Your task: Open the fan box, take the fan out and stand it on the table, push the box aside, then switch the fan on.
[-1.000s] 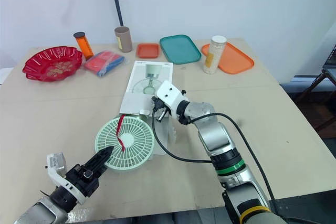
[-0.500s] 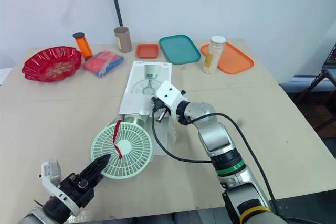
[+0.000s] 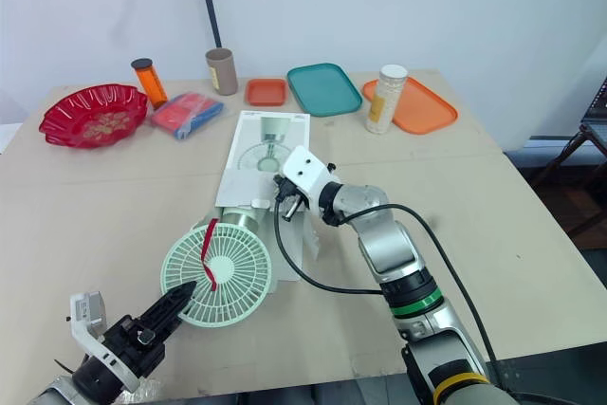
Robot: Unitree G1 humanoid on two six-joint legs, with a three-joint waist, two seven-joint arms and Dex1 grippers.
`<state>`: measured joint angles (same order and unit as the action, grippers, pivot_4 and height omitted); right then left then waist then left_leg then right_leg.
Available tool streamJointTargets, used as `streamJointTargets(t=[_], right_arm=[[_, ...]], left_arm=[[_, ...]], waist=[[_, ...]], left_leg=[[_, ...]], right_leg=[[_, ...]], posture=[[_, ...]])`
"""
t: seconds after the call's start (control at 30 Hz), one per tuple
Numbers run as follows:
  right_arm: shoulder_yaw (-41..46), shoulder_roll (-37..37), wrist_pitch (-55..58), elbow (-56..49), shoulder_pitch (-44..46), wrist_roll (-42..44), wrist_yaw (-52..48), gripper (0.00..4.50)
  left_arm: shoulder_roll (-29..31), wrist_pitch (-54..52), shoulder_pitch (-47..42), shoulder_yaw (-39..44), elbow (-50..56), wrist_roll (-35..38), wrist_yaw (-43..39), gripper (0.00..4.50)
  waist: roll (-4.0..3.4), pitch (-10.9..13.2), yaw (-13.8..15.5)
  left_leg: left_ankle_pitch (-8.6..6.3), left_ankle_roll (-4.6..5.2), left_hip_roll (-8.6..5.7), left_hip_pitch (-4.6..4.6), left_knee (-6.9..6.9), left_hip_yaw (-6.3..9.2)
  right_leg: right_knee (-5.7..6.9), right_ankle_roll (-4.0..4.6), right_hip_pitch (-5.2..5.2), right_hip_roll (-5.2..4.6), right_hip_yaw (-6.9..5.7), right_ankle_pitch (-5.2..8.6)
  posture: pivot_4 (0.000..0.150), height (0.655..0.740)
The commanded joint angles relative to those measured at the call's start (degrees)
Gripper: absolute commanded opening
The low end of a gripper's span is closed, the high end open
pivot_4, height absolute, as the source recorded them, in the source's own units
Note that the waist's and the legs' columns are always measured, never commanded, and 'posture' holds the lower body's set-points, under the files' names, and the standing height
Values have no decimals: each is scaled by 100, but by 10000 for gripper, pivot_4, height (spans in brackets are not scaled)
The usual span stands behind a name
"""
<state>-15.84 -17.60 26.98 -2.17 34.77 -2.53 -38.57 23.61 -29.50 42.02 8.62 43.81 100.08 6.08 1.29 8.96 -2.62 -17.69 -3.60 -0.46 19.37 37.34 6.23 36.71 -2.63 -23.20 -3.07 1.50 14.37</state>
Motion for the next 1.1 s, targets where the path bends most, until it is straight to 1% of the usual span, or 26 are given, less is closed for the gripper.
streamJointTargets(t=[0.03,0.07,0.1,0.13,0.17,0.33,0.5,0.67,0.87,1.03,1.1], right_arm=[[-122,-64,178,191,-125,-49,-21,0],[-124,-65,176,190,-128,-50,-20,0],[-126,-65,175,186,-133,-49,-20,0],[-127,-64,171,191,-134,-48,-18,0],[-127,-64,167,193,-135,-48,-16,0],[-127,-59,162,182,-137,-47,-12,0],[-141,-55,154,199,-131,-47,-24,0],[-145,-64,137,203,-148,-43,-34,0],[-177,-83,25,281,-166,-69,-52,0],[-191,-73,-22,297,-187,-70,-57,0],[-193,-64,-34,300,-197,-66,-58,0]], left_arm=[[59,-65,246,0,-568,-371,309,31396],[57,-69,245,5,-581,-379,298,36264],[51,-74,246,17,-594,-386,284,39240],[45,-77,242,26,-609,-394,272,43490],[41,-77,247,38,-619,-400,256,44651],[42,-53,314,161,-579,-368,138,44651],[62,-18,375,376,-448,-73,5,44651],[198,-59,613,813,-362,393,-281,44651],[426,-129,682,1493,-301,901,-691,44651],[560,-254,899,1626,55,953,-803,44651],[642,-278,995,1880,20,992,-891,44651]], waist=[[-20,7,9],[-25,9,16],[-33,15,44],[-33,16,53],[-32,17,58],[-39,22,59],[-38,27,59],[-16,46,54],[-7,81,53],[5,86,46],[8,89,44]], left_leg=[[0,0,-2,1,0,2],[0,0,-5,1,0,4],[0,0,-7,1,0,5],[1,1,-12,1,1,14],[1,1,-13,0,1,17],[1,0,-13,1,0,15],[1,0,-11,4,0,15],[0,-1,-8,13,0,16],[-1,-3,-5,18,1,17],[-1,-4,-3,20,1,13],[-1,-4,-2,22,1,13]], right_leg=[[0,0,0,-1,0,0],[0,-2,0,-4,0,0],[0,-3,0,-5,0,0],[0,-8,-6,-7,-1,3],[0,-10,-10,-7,-2,4],[0,-12,0,-7,-1,5],[0,-11,4,-6,-1,5],[0,-10,-5,-4,-3,6],[0,-7,-11,-3,-7,4],[0,-5,-11,-4,-8,3],[0,-4,-13,-3,-8,3]], posture=[[1500,7400],[1500,7400],[1500,7400],[1500,7400],[1500,7400],[1500,7400],[1500,7400],[1500,7400],[1500,7400],[1500,7400],[1500,7400]])
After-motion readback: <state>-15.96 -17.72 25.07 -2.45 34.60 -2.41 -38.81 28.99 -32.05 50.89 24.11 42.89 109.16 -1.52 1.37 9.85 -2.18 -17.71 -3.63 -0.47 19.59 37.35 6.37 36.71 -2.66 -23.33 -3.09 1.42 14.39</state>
